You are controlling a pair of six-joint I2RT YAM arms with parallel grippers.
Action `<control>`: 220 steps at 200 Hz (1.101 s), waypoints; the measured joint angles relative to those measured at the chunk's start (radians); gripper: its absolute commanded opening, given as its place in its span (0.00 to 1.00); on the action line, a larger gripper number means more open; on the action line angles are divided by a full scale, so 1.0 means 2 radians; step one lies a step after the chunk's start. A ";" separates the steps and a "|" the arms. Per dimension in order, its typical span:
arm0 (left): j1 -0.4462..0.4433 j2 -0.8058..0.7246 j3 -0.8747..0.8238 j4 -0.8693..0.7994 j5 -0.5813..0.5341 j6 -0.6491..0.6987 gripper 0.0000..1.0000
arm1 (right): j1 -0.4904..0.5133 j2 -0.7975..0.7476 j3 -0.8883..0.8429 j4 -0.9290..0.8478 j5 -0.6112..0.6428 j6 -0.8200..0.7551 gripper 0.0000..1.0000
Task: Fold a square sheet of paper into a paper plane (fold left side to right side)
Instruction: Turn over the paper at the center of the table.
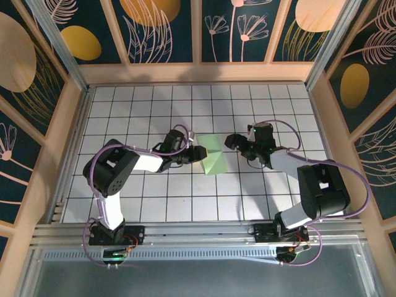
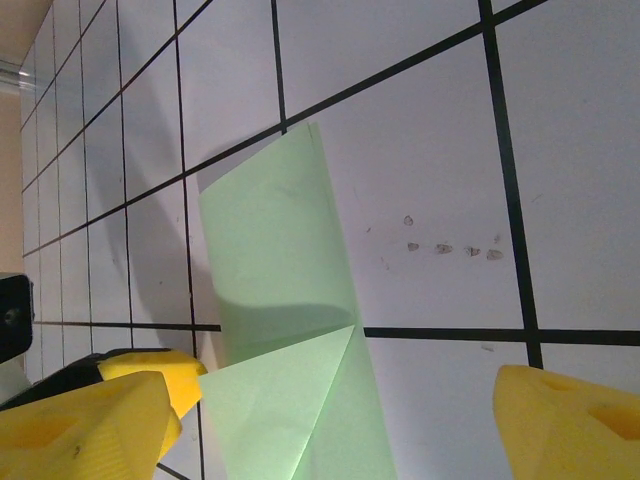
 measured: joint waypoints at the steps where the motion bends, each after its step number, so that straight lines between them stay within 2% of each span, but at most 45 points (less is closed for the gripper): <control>1: 0.000 0.000 0.000 0.000 0.000 0.000 0.46 | 0.000 0.000 0.000 0.000 0.000 0.000 0.84; 28: -0.001 0.003 0.002 -0.003 -0.001 0.000 0.42 | 0.000 0.000 -0.001 0.000 0.000 0.000 0.84; 78: -0.002 0.003 0.002 -0.003 0.000 -0.001 0.12 | 0.000 0.000 -0.007 0.005 -0.008 0.000 0.79; 106: -0.002 0.001 0.001 -0.002 -0.008 0.000 0.00 | 0.001 0.000 -0.010 0.019 -0.027 0.000 0.78; 170: -0.002 -0.068 -0.068 0.065 -0.044 -0.044 0.00 | 0.029 0.030 -0.010 0.077 -0.056 0.014 0.78; 220: -0.002 -0.074 -0.085 0.090 -0.055 -0.062 0.00 | 0.063 0.079 0.001 0.123 -0.060 0.037 0.79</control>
